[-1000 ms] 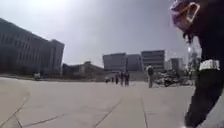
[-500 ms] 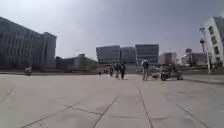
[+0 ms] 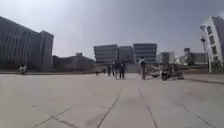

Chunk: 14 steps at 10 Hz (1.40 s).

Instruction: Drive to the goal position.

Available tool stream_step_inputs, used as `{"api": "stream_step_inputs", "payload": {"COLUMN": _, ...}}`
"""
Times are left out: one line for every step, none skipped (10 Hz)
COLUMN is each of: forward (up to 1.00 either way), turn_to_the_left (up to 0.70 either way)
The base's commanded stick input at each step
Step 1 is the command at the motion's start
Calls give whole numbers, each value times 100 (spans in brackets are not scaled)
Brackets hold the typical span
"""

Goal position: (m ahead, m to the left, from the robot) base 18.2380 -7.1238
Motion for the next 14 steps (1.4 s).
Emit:
{"api": "stream_step_inputs", "payload": {"forward": 85, "turn_to_the_left": 0}}
{"api": "stream_step_inputs", "payload": {"forward": 85, "turn_to_the_left": 0}}
{"api": "stream_step_inputs", "payload": {"forward": 85, "turn_to_the_left": 0}}
{"api": "stream_step_inputs", "payload": {"forward": 85, "turn_to_the_left": 0}}
{"api": "stream_step_inputs", "payload": {"forward": 85, "turn_to_the_left": 0}}
{"api": "stream_step_inputs", "payload": {"forward": 85, "turn_to_the_left": 0}}
{"api": "stream_step_inputs", "payload": {"forward": 85, "turn_to_the_left": 0}}
{"api": "stream_step_inputs", "payload": {"forward": 85, "turn_to_the_left": 0}}
{"api": "stream_step_inputs", "payload": {"forward": 85, "turn_to_the_left": 0}}
{"api": "stream_step_inputs", "payload": {"forward": 85, "turn_to_the_left": 0}}
{"api": "stream_step_inputs", "payload": {"forward": 85, "turn_to_the_left": 0}}
{"api": "stream_step_inputs", "payload": {"forward": 85, "turn_to_the_left": 0}}
{"api": "stream_step_inputs", "payload": {"forward": 85, "turn_to_the_left": 2}}
{"api": "stream_step_inputs", "payload": {"forward": 85, "turn_to_the_left": 5}}
